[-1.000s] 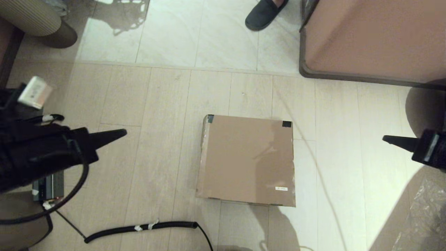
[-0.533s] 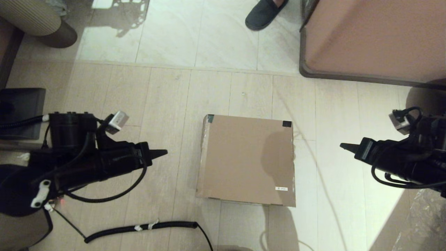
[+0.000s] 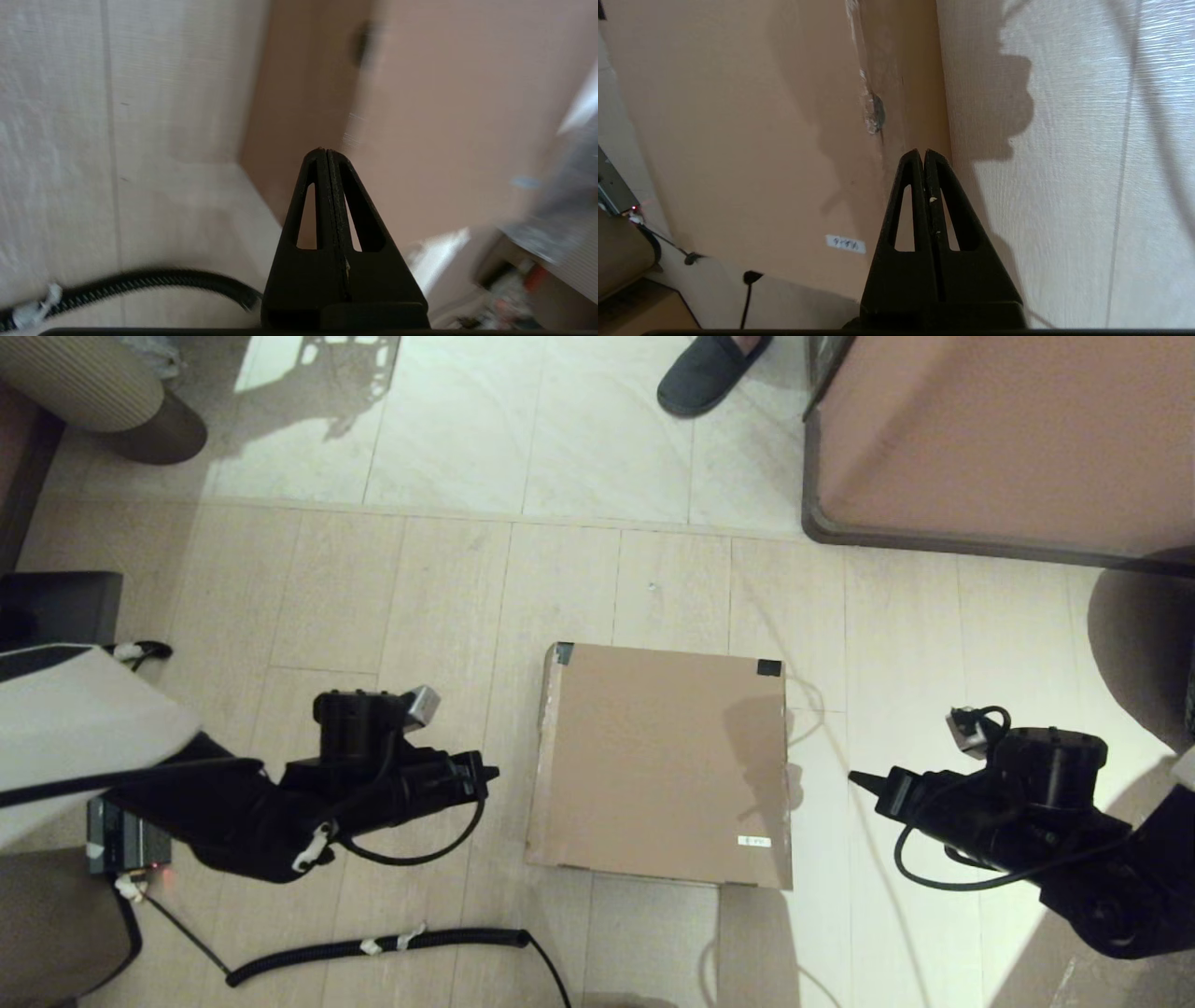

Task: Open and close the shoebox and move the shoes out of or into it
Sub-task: Open the shoe box

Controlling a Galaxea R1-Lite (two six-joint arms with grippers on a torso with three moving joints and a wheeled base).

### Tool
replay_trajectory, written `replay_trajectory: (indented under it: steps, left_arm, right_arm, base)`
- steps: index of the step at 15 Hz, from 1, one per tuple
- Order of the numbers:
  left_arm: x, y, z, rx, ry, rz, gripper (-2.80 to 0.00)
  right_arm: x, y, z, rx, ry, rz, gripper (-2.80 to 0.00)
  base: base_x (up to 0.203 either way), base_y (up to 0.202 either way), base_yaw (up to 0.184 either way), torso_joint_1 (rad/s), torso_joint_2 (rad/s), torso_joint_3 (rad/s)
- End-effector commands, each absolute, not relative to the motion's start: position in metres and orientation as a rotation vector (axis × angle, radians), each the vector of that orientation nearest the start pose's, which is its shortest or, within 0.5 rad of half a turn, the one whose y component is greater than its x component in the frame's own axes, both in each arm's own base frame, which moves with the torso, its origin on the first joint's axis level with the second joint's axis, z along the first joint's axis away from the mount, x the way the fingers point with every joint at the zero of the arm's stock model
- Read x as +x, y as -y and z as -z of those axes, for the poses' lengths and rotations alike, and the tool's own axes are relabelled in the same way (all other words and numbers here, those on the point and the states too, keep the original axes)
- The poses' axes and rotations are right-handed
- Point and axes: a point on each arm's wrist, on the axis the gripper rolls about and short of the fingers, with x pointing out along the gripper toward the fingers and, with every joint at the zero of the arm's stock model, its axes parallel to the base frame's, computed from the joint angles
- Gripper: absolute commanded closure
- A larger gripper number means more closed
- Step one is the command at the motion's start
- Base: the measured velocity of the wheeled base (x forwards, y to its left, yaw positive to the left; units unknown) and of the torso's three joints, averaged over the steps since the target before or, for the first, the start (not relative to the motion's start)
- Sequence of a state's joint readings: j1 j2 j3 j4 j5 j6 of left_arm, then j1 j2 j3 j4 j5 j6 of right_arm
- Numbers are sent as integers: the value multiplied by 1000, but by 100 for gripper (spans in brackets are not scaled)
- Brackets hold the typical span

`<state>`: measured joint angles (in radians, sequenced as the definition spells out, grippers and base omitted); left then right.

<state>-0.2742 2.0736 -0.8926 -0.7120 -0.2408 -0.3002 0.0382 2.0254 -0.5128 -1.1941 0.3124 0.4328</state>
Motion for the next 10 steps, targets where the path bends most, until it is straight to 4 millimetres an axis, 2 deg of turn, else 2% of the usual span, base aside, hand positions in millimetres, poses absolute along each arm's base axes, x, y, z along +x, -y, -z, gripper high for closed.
replay_trajectory:
  steps: [1,3,7,10]
  left_arm:
    - [378,116,-46,-266,-601,398,0]
    - [392,126,-35,-252,-589,371,0]
    - [409,135,-17,-245,-587,359,0]
    - [423,139,-14,-244,-555,336,0]
  right_arm:
    - [323,-25,-30,472,-434,-281,0]
    - [326,-28,-16,467,-446,-286,0]
    - [332,-39,-1,462,-466,-303,0]
    - [336,-47,10,452,-478,-296,0]
  base:
    - [0,0,0,0,0,0]
    - [0,0,0,0,0,0]
    - [0,0,0,0,0,0]
    - [0,0,0,0,0,0]
